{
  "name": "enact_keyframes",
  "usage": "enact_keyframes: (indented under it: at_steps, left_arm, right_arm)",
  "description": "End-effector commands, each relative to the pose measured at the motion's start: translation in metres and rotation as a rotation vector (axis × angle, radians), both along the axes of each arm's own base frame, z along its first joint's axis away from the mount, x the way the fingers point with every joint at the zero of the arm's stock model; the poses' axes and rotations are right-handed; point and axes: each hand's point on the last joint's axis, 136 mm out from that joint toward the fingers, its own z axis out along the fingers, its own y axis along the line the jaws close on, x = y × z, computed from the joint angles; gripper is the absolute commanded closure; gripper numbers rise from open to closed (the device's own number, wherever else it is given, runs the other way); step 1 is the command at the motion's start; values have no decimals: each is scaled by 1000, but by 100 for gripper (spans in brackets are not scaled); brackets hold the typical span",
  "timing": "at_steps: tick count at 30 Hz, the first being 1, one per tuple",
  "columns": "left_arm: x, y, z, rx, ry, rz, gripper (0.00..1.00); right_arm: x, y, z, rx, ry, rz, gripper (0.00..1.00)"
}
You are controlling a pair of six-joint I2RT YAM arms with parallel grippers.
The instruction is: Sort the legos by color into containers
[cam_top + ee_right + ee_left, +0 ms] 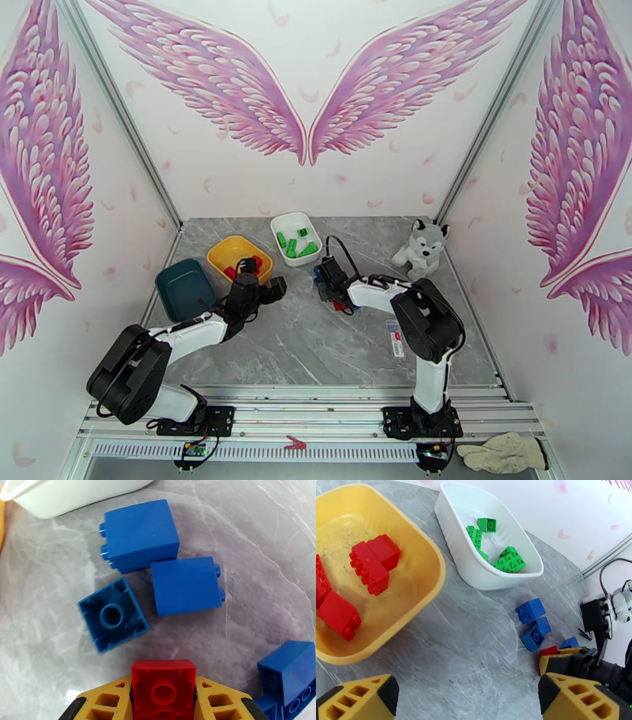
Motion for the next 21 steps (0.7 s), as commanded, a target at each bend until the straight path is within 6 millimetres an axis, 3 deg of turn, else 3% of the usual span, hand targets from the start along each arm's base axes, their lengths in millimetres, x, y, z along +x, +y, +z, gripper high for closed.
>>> enact_keyframes:
  at_steps: [1, 4, 11, 21]
  left_arm:
    - [-1, 8, 10, -24, -14, 3, 1]
    - [2, 21, 16, -41, -26, 29, 1]
    - [9, 73, 24, -116, -57, 157, 1]
    - [1, 109, 37, -171, -99, 248, 1]
  right_arm:
    - [-2, 15, 29, 138, -43, 26, 72]
    - [-7, 35, 40, 242, -36, 78, 72]
    - [-13, 110, 66, 597, 23, 259, 72]
    - [13, 203, 107, 925, 55, 402, 73]
